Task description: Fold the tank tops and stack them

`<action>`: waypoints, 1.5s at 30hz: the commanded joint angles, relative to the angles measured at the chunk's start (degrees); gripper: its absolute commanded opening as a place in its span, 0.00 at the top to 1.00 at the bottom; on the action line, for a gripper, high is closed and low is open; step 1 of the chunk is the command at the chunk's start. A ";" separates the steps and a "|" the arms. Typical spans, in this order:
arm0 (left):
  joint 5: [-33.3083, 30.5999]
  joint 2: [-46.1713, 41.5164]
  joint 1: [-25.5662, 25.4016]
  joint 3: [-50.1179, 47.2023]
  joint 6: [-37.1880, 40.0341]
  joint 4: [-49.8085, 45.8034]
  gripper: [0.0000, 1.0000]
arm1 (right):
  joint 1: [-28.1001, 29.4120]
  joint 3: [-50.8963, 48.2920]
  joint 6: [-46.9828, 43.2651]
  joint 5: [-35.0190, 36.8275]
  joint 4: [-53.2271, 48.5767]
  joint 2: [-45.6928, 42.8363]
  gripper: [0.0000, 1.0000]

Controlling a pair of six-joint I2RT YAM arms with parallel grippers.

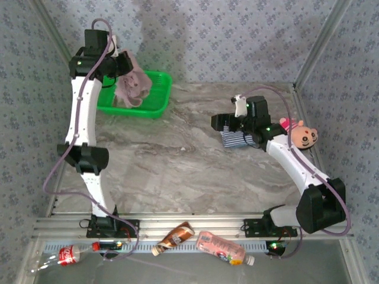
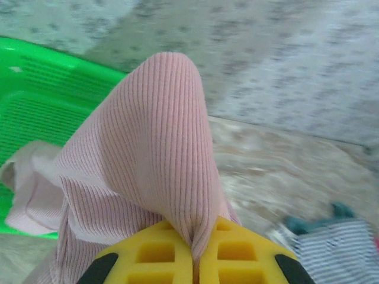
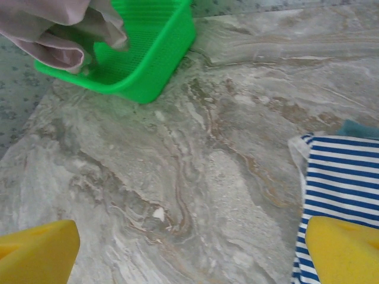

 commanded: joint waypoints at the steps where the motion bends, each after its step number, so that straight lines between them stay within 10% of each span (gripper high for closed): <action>1: 5.32 -7.17 -5.80 -4.07 -4.74 -2.97 1.00 | 2.27 -1.07 2.09 -0.46 3.42 -2.70 0.00; 11: 10.95 -29.96 -14.71 -46.49 -24.38 16.72 0.95 | 8.34 -7.78 2.04 4.27 1.83 -12.08 0.00; 17: 11.52 -26.49 -14.24 -70.58 -25.81 32.57 0.86 | 15.49 -15.91 4.44 11.47 -0.73 -15.86 0.02; 28: -5.35 -18.76 -8.13 -68.63 -19.33 21.04 0.46 | 40.37 -17.71 7.14 30.44 5.37 -1.71 0.12; 41: -0.60 -32.09 -12.49 -81.29 -15.13 14.28 0.40 | 42.20 -5.15 1.75 29.48 14.32 26.58 0.30; 45: 0.93 -32.05 -14.25 -86.13 -17.58 18.04 0.42 | 41.56 -5.90 3.10 27.63 15.30 28.31 0.56</action>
